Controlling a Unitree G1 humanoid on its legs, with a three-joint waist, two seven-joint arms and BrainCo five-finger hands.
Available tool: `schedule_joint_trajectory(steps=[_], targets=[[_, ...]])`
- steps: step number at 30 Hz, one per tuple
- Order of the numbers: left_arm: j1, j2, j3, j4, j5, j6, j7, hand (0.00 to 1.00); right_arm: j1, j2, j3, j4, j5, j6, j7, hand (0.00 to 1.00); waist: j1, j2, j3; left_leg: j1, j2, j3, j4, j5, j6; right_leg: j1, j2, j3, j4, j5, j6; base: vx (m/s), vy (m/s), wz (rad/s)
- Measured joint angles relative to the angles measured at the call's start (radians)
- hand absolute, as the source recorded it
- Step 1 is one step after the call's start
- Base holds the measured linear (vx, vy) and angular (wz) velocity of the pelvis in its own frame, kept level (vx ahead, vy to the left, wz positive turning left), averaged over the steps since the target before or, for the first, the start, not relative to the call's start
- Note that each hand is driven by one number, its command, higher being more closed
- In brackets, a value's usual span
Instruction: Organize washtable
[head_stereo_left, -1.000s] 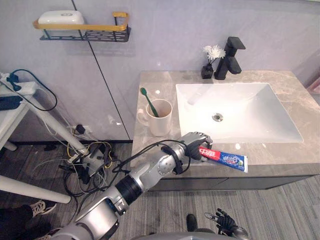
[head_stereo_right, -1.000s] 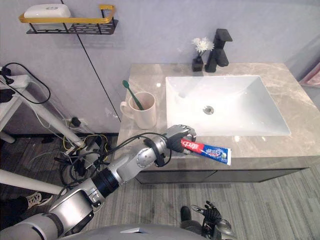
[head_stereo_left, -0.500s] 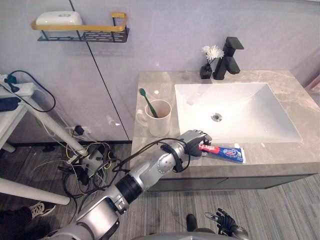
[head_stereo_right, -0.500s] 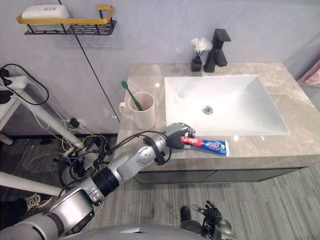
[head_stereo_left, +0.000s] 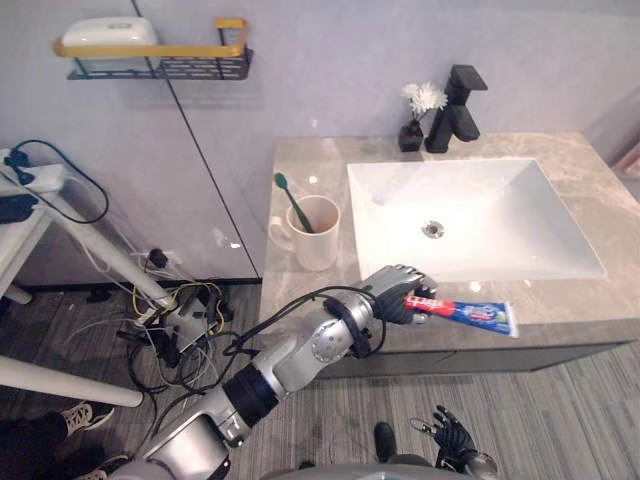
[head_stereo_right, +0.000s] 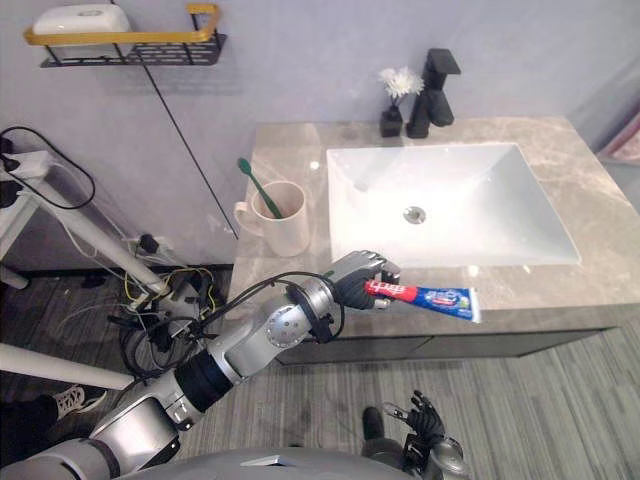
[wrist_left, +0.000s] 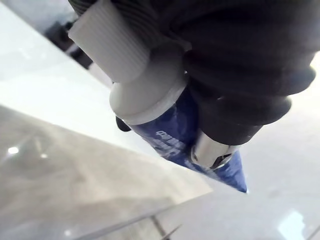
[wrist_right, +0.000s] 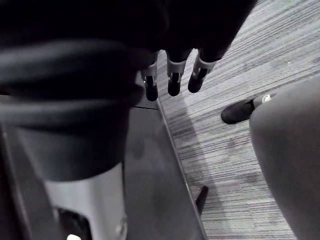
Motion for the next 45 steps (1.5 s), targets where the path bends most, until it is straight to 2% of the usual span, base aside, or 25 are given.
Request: schedule_joint_trajectory(steps=[6,8,12,14,17,21,24,28,30,32,35,36,38,45], targets=[[0.001,-0.010,0.101,-0.117,-0.010,-0.015,0.060,1.00,0.176,0.008,-0.008,-0.258,-0.133,-0.001,-0.019,0.00,-0.012,0.002,-0.003,-0.006,-0.005,0.096,0.003,-0.001,0.001,-0.049,0.008,0.106,0.000,0.024,-0.001,-0.04,0.005,-0.51],[0.005,-0.010,0.141,-0.139,-0.011,-0.014,0.077,1.00,0.227,0.025,-0.023,-0.349,-0.166,0.001,-0.027,0.00,-0.013,0.002,-0.004,-0.007,-0.003,0.134,0.003,-0.010,0.014,-0.069,0.020,0.144,0.000,0.036,-0.001,-0.09,-0.006,-0.72],[0.013,-0.011,0.172,-0.145,-0.012,-0.014,0.102,1.00,0.286,0.043,-0.048,-0.526,-0.189,-0.006,-0.037,0.00,-0.017,0.003,-0.005,-0.005,-0.002,0.219,0.016,-0.028,0.017,-0.097,0.039,0.234,0.000,0.049,-0.004,-0.07,0.005,-0.71],[0.027,-0.020,0.173,-0.154,-0.012,-0.015,0.104,1.00,0.309,0.053,-0.076,-0.683,-0.189,-0.022,-0.049,0.00,-0.021,0.008,-0.008,-0.006,-0.001,0.268,0.033,-0.042,0.019,-0.110,0.048,0.282,0.001,0.064,0.006,-0.05,0.021,-0.62],[0.074,-0.047,0.177,-0.200,-0.012,-0.016,0.114,1.00,0.302,0.093,-0.140,-0.882,-0.196,-0.050,-0.114,0.00,-0.029,0.012,-0.011,-0.002,0.001,0.306,0.047,-0.054,0.022,-0.114,0.057,0.321,0.001,0.076,0.015,-0.02,0.016,-0.42],[0.093,-0.071,0.177,-0.255,-0.012,-0.017,0.131,1.00,0.298,0.128,-0.172,-1.107,-0.229,-0.068,-0.202,0.00,-0.025,0.014,-0.016,-0.002,0.003,0.319,0.060,-0.064,0.023,-0.114,0.060,0.333,0.001,0.078,0.017,-0.01,0.011,-0.13],[0.110,-0.094,0.183,-0.300,-0.012,-0.019,0.146,1.00,0.265,0.158,-0.200,-1.249,-0.260,-0.090,-0.277,0.00,-0.009,0.022,-0.033,-0.003,0.003,0.318,0.062,-0.067,0.023,-0.113,0.059,0.332,0.001,0.079,0.018,0.00,0.000,0.00],[0.132,-0.095,0.194,-0.343,-0.025,-0.025,0.148,1.00,0.197,0.157,-0.185,-1.326,-0.269,-0.114,-0.315,0.00,0.013,0.025,-0.059,-0.008,0.003,0.302,0.063,-0.067,0.023,-0.111,0.056,0.319,0.001,0.079,0.019,0.02,0.010,0.12],[0.132,-0.095,0.214,-0.373,-0.029,-0.025,0.148,1.00,0.160,0.154,-0.127,-1.347,-0.264,-0.141,-0.310,0.00,0.020,0.026,-0.064,-0.015,0.002,0.266,0.069,-0.067,0.024,-0.101,0.048,0.287,0.000,0.076,0.017,0.00,-0.002,0.39],[0.132,-0.096,0.225,-0.398,-0.042,-0.027,0.150,1.00,0.139,0.147,-0.082,-1.347,-0.213,-0.155,-0.275,0.00,0.025,0.026,-0.067,-0.034,0.000,0.231,0.080,-0.067,0.024,-0.096,0.038,0.252,0.000,0.071,0.020,-0.02,-0.003,0.59],[0.132,-0.097,0.244,-0.425,-0.049,-0.036,0.152,1.00,0.113,0.140,-0.033,-1.340,-0.111,-0.166,-0.227,0.00,0.064,0.025,-0.071,-0.044,-0.002,0.187,0.097,-0.062,0.028,-0.085,0.027,0.208,0.000,0.069,0.019,0.00,-0.001,0.44],[0.132,-0.097,0.252,-0.428,-0.049,-0.036,0.156,1.00,0.105,0.137,-0.023,-1.338,-0.075,-0.168,-0.219,0.00,0.069,0.024,-0.073,-0.044,-0.003,0.180,0.098,-0.059,0.029,-0.083,0.025,0.201,0.000,0.069,0.019,0.01,-0.005,0.43],[0.132,-0.095,0.273,-0.442,-0.060,-0.035,0.188,1.00,0.070,0.121,0.024,-1.323,0.051,-0.171,-0.181,0.00,0.071,0.020,-0.076,-0.046,-0.005,0.149,0.096,-0.051,0.032,-0.071,0.018,0.164,0.000,0.068,0.018,0.00,-0.008,0.39],[0.131,-0.088,0.292,-0.455,-0.067,-0.035,0.243,1.00,-0.030,0.076,0.116,-1.292,0.334,-0.173,-0.088,0.00,0.075,0.009,-0.088,-0.049,-0.008,0.099,0.094,-0.040,0.030,-0.049,0.005,0.108,0.000,0.056,0.009,-0.01,-0.012,0.24]])
